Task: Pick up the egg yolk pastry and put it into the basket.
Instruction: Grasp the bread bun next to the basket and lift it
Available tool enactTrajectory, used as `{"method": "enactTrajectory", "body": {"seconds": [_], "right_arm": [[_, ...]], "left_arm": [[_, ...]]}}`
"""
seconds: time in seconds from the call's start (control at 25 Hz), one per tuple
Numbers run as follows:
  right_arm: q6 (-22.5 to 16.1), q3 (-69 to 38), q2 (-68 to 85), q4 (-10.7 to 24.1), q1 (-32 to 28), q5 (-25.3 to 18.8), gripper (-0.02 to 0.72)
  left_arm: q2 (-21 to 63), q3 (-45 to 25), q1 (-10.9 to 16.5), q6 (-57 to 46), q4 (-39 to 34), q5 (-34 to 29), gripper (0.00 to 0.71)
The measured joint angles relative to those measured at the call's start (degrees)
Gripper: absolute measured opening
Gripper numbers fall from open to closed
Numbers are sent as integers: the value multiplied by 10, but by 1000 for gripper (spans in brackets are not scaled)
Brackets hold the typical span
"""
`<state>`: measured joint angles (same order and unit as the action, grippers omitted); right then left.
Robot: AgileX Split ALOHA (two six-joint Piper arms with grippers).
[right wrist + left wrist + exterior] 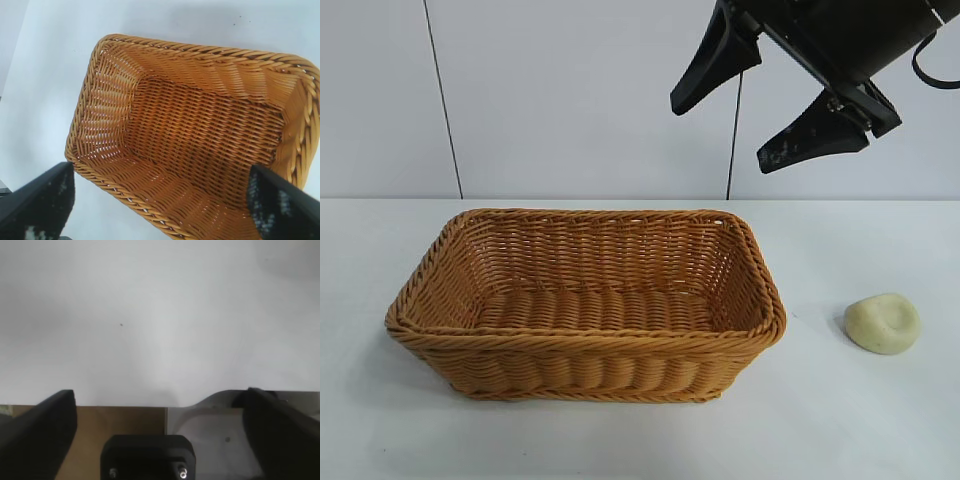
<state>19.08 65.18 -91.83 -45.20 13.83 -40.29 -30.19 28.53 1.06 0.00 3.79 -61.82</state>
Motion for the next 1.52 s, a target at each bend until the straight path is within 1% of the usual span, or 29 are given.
{"method": "enactTrajectory", "body": {"seconds": [0.56, 0.68, 0.72, 0.8, 0.84, 0.96, 1.08, 1.16, 1.2, 1.28, 1.36, 1.52], "right_arm": [[0, 0, 0, 0, 0, 0, 642], [0, 0, 0, 5, 0, 0, 642], [-1, 0, 0, 15, 0, -1, 642], [-13, 3, 0, 42, -1, -2, 642], [-29, 8, 0, 71, -2, -3, 642], [-98, 27, 0, 170, -15, -18, 642], [-174, 46, 0, 297, -40, -42, 642], [-203, 49, 0, 349, -63, -62, 642], [-211, 49, 0, 367, -76, -74, 642], [-216, 50, -6, 382, -100, -90, 642], [-215, 50, -18, 387, -119, -96, 642], [-214, 50, -61, 389, -128, -90, 642]], "left_arm": [[271, -3, 0, 0, 5, 8, 695], [302, -3, 0, 0, 5, 8, 695], [304, -3, 0, 0, 6, 8, 695], [305, -3, 0, 0, 8, 8, 695], [305, -3, 0, 0, 8, 8, 695], [306, -3, 0, 0, 9, 8, 695], [306, -3, 0, 0, 9, 8, 695], [306, -3, 0, 0, 9, 8, 695], [306, -3, 0, 0, 9, 8, 695], [306, -3, 0, 0, 9, 8, 695], [306, -3, 0, 0, 9, 8, 695], [306, -3, 0, 0, 9, 8, 695]]}}
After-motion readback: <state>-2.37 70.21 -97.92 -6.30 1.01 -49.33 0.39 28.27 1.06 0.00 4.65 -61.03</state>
